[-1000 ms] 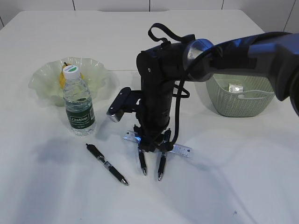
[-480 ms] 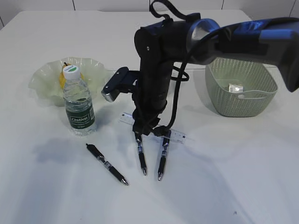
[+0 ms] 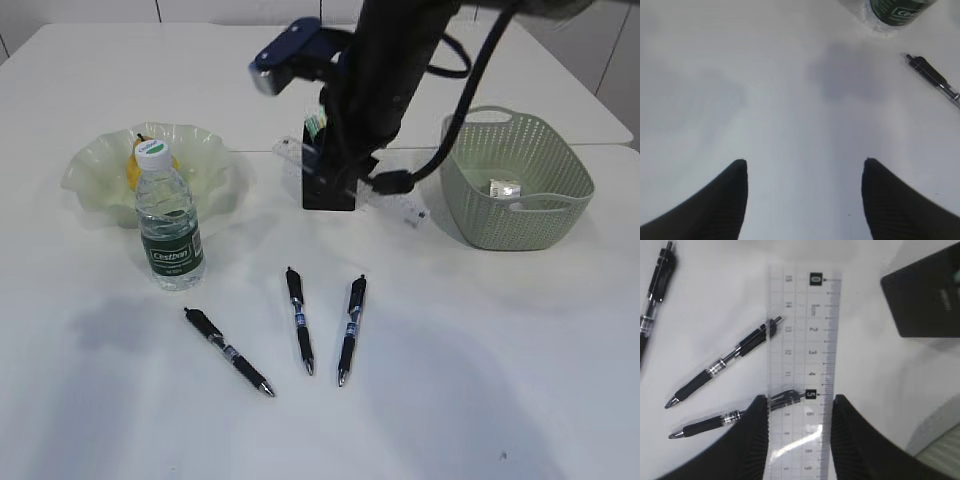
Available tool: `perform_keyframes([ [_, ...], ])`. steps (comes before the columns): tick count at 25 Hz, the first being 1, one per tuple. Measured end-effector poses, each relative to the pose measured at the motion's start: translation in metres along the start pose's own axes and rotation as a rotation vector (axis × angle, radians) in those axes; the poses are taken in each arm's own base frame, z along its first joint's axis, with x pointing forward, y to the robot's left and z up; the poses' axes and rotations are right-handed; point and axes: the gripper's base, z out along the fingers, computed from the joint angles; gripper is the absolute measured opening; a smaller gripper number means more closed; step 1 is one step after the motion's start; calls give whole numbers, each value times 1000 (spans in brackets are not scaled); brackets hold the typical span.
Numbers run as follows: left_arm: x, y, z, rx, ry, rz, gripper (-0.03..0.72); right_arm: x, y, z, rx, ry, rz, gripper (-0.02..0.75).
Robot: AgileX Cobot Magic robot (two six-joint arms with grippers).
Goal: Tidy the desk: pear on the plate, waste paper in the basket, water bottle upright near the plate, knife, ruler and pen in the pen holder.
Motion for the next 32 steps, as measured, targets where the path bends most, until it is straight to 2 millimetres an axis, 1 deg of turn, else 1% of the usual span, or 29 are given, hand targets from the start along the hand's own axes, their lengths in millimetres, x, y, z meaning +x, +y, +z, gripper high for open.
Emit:
perform_keyframes([
  [5, 0, 0, 0, 0, 5, 0, 493, 15, -25, -55, 16, -150, 118, 274],
  [8, 1, 0, 0, -1, 12, 0, 482, 22, -37, -82, 13, -268, 138, 274],
  [10, 2, 0, 0, -2, 24, 0, 478, 23, -42, -92, 16, -333, 142, 274],
  [14, 4, 0, 0, -3, 40, 0, 477, 19, -50, -97, 53, -436, 170, 274],
  [17, 5, 0, 0, -4, 51, 0, 476, 12, -56, -94, 91, -511, 174, 274],
  [18, 5, 0, 0, -4, 53, 0, 475, 10, -58, -89, 98, -524, 175, 274],
  [24, 5, 0, 0, -5, 57, 0, 473, 2, -71, -47, 96, -554, 227, 274],
  [32, 5, 0, 0, -4, 53, 0, 470, -5, -89, -2, 174, -636, 321, 274],
])
